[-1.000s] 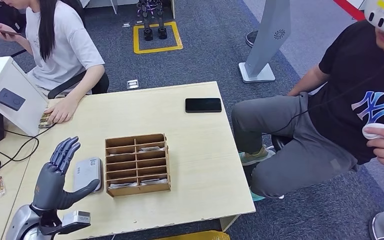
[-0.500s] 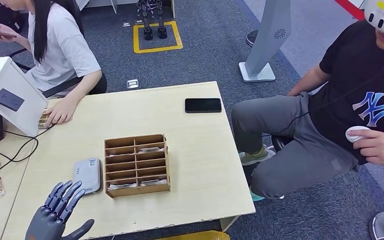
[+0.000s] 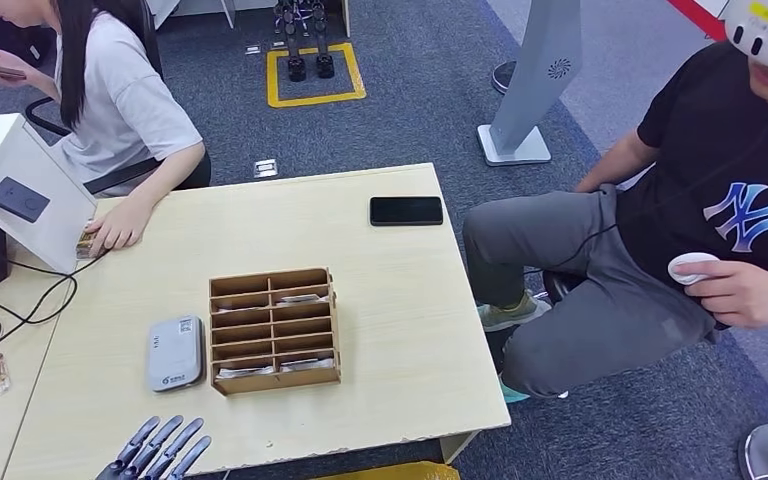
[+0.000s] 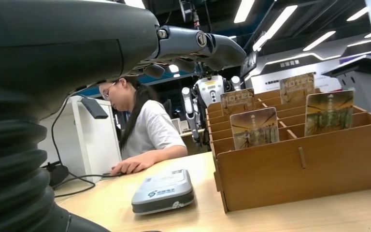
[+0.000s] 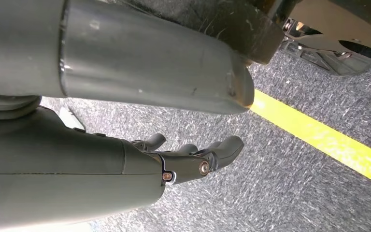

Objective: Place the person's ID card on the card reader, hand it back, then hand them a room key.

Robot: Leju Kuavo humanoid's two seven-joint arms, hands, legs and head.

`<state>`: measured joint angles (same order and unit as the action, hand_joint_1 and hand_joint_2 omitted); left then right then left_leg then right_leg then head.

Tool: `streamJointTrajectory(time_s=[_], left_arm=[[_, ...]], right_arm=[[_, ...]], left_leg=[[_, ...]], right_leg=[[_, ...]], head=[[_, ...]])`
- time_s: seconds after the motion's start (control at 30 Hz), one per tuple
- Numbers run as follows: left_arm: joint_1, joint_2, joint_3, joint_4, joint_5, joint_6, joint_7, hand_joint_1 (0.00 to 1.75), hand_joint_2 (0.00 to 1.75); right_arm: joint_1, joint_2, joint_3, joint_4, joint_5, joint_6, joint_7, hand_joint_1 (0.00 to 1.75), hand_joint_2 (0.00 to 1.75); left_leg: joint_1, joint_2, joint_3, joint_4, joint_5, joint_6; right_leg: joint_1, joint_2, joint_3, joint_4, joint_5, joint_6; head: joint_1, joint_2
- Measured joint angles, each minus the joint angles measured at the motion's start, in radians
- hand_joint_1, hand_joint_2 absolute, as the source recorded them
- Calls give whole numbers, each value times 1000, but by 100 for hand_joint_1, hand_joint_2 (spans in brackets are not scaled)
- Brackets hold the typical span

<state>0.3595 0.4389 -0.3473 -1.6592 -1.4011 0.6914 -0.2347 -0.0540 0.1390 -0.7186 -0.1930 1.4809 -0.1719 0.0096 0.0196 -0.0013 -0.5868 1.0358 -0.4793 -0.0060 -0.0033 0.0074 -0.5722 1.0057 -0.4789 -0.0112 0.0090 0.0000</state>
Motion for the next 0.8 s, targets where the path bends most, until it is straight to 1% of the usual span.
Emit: streamJointTrajectory(time_s=[0.1,0.2,0.27,0.4,0.5,0.6,0.8], left_arm=[[-44,-32,-9,47,10,0,7,0,175],[-101,-97,-9,112,13,0,9,0,175],[-128,-132,-9,145,13,0,9,0,175],[-165,-177,-9,189,7,0,21,0,175],[-192,-212,-9,212,16,0,11,0,175],[-216,-241,-8,228,24,0,0,0,175],[-236,-270,-7,248,25,0,0,0,175]], right_arm=[[-1,0,-7,0,-1,0,0,0,0],[-3,2,-12,0,-1,-2,-1,0,0],[-3,3,-14,0,-1,-4,-1,0,0],[-3,3,-16,0,1,-4,-1,0,0],[-4,3,-19,0,4,-6,-3,0,0],[-4,4,-22,0,12,-6,-4,0,0],[-4,6,-28,0,17,-6,-4,0,0]], left_leg=[[0,-1,0,0,0,0],[0,-3,0,0,1,1],[0,-3,0,0,1,1],[0,-3,1,1,1,1],[0,-3,0,1,1,1],[0,-3,0,1,1,1],[0,-3,1,1,1,1]], right_leg=[[0,-1,1,0,0,0],[0,-3,1,0,0,0],[0,-3,1,0,0,0],[0,-3,1,0,0,0],[0,-3,1,0,0,0],[0,-2,1,0,0,0],[0,-2,1,0,0,0]], head=[[0,0],[0,0],[0,0],[0,0],[0,0],[0,0],[0,0]])
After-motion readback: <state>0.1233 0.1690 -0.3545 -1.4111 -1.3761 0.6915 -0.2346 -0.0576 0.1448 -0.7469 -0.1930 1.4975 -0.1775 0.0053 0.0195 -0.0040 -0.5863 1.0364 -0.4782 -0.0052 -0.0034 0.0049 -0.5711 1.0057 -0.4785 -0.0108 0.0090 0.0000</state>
